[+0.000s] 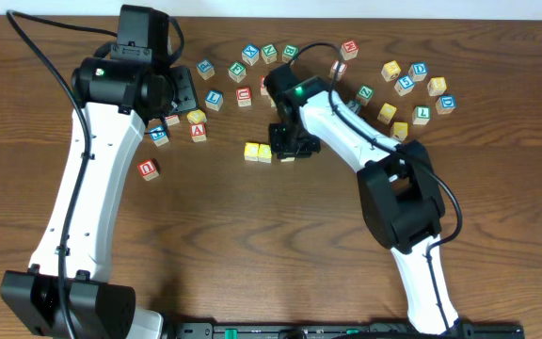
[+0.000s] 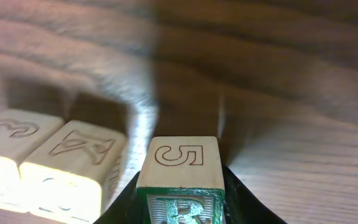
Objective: Spell out CORL
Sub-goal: 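Carry the R block to the right end of the row and lower it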
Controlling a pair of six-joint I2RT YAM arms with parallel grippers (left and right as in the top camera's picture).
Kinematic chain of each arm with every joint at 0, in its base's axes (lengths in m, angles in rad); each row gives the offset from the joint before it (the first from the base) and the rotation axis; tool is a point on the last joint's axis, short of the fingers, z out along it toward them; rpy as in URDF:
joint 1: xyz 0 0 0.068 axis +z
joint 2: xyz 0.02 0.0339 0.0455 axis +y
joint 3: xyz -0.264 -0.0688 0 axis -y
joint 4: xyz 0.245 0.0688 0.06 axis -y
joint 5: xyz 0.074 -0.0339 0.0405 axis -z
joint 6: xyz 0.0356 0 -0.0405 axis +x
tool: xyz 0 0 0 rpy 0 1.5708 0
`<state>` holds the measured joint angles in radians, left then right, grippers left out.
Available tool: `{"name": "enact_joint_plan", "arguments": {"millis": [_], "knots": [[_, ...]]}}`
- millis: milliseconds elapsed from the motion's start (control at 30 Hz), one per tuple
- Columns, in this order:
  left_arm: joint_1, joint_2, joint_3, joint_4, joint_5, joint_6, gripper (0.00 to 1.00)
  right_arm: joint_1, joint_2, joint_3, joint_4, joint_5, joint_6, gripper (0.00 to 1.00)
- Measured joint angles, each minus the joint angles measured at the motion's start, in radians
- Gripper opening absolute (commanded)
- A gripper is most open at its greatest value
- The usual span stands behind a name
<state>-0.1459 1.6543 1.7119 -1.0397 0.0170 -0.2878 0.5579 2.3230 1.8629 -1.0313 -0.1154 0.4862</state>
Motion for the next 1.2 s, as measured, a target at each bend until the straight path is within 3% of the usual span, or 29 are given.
{"name": "enact_joint_plan", "arguments": {"millis": [733,1200], "knots": [[0.000,0.000,0.000,0.000,0.000,0.000,0.55,0.024,0.000,-0.002,0.000,-0.011,0.014,0.35],[0.000,0.000,0.000,0.000,0.000,0.000,0.55,0.022,-0.002,-0.002,0.001,-0.012,0.014,0.34]]}}
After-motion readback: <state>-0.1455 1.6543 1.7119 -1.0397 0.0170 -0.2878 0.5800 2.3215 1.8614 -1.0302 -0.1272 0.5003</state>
